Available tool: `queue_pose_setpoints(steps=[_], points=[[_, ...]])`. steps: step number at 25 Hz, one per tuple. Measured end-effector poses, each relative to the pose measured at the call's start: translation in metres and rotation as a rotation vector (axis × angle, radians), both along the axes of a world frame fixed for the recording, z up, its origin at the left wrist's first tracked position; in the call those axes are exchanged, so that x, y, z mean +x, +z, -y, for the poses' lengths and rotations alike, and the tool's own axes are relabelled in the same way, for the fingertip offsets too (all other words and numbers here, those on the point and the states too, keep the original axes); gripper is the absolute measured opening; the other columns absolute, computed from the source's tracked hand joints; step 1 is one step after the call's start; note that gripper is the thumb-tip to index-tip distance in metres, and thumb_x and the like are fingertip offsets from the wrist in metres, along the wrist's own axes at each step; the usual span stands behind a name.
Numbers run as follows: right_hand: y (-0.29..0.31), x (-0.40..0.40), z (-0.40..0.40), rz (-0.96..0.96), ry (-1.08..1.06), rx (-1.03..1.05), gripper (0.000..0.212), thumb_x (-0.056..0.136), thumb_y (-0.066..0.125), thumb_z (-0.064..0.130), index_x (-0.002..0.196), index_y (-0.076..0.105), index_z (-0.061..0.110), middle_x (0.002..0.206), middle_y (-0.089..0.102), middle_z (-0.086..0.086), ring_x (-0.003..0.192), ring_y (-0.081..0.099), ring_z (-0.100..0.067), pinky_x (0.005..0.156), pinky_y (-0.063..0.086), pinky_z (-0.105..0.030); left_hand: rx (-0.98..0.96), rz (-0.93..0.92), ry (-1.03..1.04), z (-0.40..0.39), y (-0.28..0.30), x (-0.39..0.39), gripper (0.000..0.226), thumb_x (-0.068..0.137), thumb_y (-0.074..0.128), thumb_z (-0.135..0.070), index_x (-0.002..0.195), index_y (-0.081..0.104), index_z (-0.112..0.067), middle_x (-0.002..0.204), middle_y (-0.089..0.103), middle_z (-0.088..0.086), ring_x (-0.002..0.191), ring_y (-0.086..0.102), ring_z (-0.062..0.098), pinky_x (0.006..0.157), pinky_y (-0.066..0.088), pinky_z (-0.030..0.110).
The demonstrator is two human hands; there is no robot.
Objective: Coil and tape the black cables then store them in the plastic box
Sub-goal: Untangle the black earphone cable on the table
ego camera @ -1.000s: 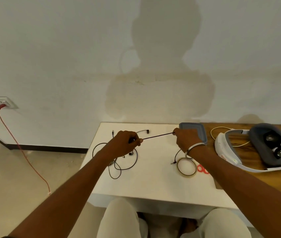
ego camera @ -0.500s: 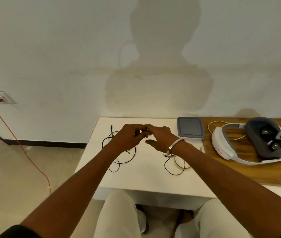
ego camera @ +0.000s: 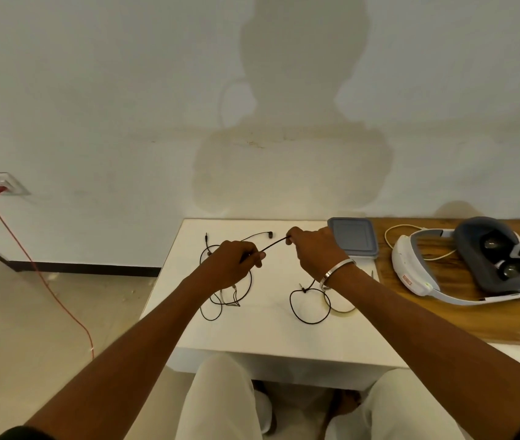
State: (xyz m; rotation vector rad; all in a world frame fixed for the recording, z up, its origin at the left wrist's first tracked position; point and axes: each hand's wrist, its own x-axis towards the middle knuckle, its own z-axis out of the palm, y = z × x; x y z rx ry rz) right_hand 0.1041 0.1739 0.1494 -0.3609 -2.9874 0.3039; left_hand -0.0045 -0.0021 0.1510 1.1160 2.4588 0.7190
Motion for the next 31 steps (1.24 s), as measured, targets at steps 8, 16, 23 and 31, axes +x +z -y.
queue_pose_setpoints(steps=[8, 16, 23, 31], points=[[-0.004, 0.007, -0.026, 0.024, -0.193, -0.04, 0.036, 0.083, 0.042, -0.002, 0.111, 0.049, 0.019, 0.1, 0.06, 0.003, 0.09, 0.06, -0.02, 0.094, 0.027, -0.035, -0.049, 0.085, -0.022, 0.012, 0.005, -0.011, 0.031, 0.095, 0.049, -0.045, 0.077, 0.062, -0.024, 0.067, 0.067, -0.002, 0.053, 0.058, 0.016, 0.056, 0.048, 0.023], [-0.012, 0.014, -0.04, 0.049, -0.355, 0.026, 0.027, 0.082, 0.048, 0.005, 0.104, 0.055, 0.02, 0.109, 0.059, -0.001, 0.094, 0.059, -0.022, 0.092, 0.032, -0.04, -0.067, 0.152, -0.028, 0.022, 0.01, -0.014, 0.026, 0.093, 0.058, -0.035, 0.083, 0.065, -0.011, 0.07, 0.072, 0.004, 0.056, 0.06, 0.007, 0.057, 0.044, 0.01], [-0.015, 0.01, -0.015, 0.23, -0.237, -0.073, 0.072, 0.08, 0.053, 0.016, 0.144, 0.021, 0.013, 0.147, 0.028, -0.008, 0.133, 0.031, -0.029, 0.108, 0.024, -0.05, 0.069, 0.243, -0.047, 0.016, 0.012, -0.008, 0.015, 0.092, 0.061, -0.027, 0.098, 0.071, -0.017, 0.077, 0.073, 0.009, 0.059, 0.064, 0.013, 0.065, 0.056, 0.035], [-0.016, -0.018, 0.029, 0.087, 0.215, -0.11, 0.034, 0.094, 0.049, 0.012, 0.127, 0.049, 0.019, 0.106, 0.069, 0.004, 0.1, 0.063, -0.017, 0.103, 0.036, -0.038, 0.093, 0.199, -0.08, 0.004, 0.011, 0.0, 0.016, 0.093, 0.06, -0.026, 0.093, 0.071, -0.013, 0.07, 0.071, 0.002, 0.064, 0.068, 0.016, 0.07, 0.058, 0.037]])
